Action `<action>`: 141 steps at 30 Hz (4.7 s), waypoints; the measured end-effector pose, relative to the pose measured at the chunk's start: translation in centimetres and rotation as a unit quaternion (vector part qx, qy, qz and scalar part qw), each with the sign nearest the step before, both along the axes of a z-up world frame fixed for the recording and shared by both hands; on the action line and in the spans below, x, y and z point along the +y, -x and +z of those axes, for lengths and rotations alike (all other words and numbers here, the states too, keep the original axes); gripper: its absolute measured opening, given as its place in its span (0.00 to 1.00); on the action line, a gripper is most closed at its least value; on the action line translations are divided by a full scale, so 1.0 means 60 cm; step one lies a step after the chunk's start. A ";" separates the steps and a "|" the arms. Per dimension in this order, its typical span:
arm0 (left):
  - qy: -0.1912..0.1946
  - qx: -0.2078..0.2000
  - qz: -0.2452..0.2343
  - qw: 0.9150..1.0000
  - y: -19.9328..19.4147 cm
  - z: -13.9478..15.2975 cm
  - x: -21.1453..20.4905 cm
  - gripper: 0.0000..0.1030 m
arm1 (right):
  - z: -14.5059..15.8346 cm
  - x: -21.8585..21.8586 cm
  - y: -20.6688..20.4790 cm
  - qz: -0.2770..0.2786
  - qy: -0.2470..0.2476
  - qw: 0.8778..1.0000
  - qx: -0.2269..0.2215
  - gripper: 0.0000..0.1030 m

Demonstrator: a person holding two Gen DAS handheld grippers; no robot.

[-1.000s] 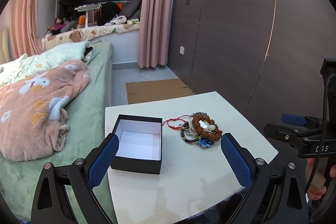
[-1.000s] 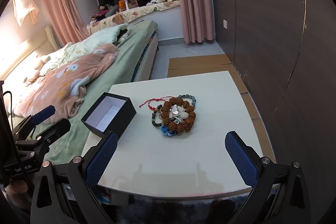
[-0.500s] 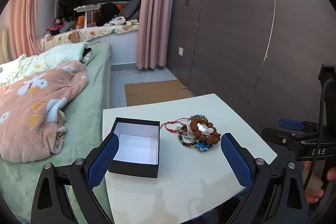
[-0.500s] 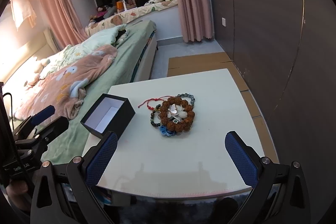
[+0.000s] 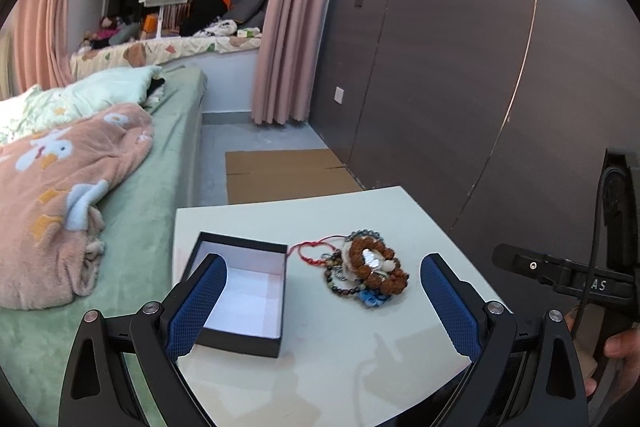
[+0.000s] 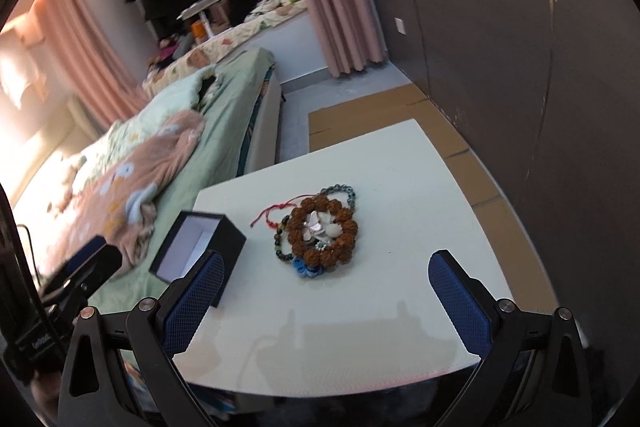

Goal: Organize jewelry
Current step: 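Reach the left gripper into the pile and grasp the brown bead bracelet, then lift the brown bead bracelet with the left gripper and drop it into the black box, then move the left gripper back over the pile and open it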

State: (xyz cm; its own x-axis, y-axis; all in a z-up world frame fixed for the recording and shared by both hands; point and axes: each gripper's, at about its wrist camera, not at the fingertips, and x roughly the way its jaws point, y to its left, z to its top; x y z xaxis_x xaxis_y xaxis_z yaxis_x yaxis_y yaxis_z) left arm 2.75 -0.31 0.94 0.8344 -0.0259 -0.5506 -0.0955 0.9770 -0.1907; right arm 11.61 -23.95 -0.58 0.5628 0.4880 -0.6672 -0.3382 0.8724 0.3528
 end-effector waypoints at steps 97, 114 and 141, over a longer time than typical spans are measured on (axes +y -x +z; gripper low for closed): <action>0.168 0.028 0.022 0.985 -0.086 -0.030 0.143 0.19 | -0.183 0.217 -0.175 0.006 0.103 0.984 0.147 0.52; 0.153 0.030 0.054 0.986 -0.039 -0.030 0.167 0.19 | -0.119 0.162 -0.125 0.013 -0.006 0.991 0.130 0.33; 0.189 0.036 0.124 0.973 -0.013 -0.036 0.236 0.61 | -0.082 0.292 -0.069 0.136 -0.156 0.973 0.100 0.33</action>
State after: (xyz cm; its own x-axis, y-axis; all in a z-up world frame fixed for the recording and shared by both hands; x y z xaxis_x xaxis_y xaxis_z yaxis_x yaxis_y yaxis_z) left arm 3.54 13.83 -1.20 0.8004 -0.0418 -0.5980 -0.3452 0.7834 -0.5168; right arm 15.76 -6.45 -5.47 0.2589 0.7966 -0.5462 -0.4381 0.6008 0.6686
